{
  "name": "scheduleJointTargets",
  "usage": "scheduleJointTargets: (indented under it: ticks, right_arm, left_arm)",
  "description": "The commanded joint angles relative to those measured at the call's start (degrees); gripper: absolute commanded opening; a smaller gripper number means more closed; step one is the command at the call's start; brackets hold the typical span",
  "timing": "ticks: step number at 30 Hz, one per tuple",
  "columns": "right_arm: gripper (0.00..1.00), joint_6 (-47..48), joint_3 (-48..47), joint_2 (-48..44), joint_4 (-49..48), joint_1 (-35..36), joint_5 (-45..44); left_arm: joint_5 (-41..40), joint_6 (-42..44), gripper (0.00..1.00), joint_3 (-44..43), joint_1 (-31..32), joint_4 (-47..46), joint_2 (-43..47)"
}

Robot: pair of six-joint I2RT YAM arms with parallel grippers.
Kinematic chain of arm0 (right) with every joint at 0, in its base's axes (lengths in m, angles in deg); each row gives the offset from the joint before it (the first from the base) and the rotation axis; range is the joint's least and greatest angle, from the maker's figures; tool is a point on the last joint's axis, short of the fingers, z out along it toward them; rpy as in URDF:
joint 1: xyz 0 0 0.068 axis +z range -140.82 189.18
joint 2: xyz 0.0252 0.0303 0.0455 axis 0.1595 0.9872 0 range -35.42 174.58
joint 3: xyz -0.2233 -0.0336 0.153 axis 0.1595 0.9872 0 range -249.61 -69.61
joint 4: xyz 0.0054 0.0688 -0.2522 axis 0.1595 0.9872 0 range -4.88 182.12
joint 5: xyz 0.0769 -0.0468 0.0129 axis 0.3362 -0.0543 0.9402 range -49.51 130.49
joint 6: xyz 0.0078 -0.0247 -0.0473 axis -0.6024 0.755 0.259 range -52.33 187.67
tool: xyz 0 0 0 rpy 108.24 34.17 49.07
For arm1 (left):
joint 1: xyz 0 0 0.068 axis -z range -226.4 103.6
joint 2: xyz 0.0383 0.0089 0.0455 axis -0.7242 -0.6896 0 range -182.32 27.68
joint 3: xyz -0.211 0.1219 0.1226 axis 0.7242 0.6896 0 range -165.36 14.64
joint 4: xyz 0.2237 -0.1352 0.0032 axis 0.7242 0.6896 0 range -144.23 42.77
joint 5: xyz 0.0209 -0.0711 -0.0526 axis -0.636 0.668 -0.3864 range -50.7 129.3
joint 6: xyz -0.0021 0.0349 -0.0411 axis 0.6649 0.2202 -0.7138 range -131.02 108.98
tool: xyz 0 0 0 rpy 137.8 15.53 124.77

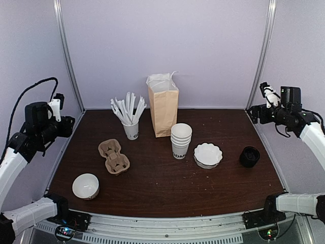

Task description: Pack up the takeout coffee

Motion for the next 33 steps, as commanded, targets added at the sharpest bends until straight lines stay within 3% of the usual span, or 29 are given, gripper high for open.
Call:
scheduleJointTargets:
  ticks: [1,4,8,13,17,22,27,30,33]
  right_arm:
    - [0.99,5.9,1.8,-2.4,4.5,0.7,4.7]
    - [0.98,12.0,-1.0,-1.1,9.8,0.9,13.7]
    - [0.88,17.2,-9.5,5.0,16.9,2.4,22.6]
    - [0.72,24.8,-23.0,15.4,26.8,10.7,23.1]
    - [0.57,27.4,-32.6,22.6,33.5,17.6,23.0]
    - [0.57,32.0,-35.6,27.3,37.4,25.7,16.5]
    - [0.53,34.4,-39.3,33.2,39.6,32.7,10.4]
    - [0.48,34.7,-43.2,37.9,41.1,34.9,9.1]
    - [0.44,33.8,-46.6,42.4,42.2,36.2,8.3]
  left_arm:
    - [13.5,-2.1,0.45,-0.4,-0.1,-1.4,1.3]
    - [17.9,-1.9,0.43,-3.4,0.7,-0.1,0.6]
    - [22.3,-1.1,0.42,-9.8,2.2,4.5,-2.4]
    - [21.2,2.9,0.44,-17.7,9.8,11.2,-9.5]
    - [13.0,7.1,0.46,-24.6,21.3,16.0,-18.5]
    - [8.7,7.2,0.48,-34.3,29.3,23.7,-30.3]
    - [5.4,5.9,0.49,-25.4,32.2,14.4,-27.9]
    - [2.9,3.5,0.54,-21.2,33.1,9.5,-26.4]
    - [-11.6,-1.9,0.57,-24.4,34.4,15.3,-30.3]
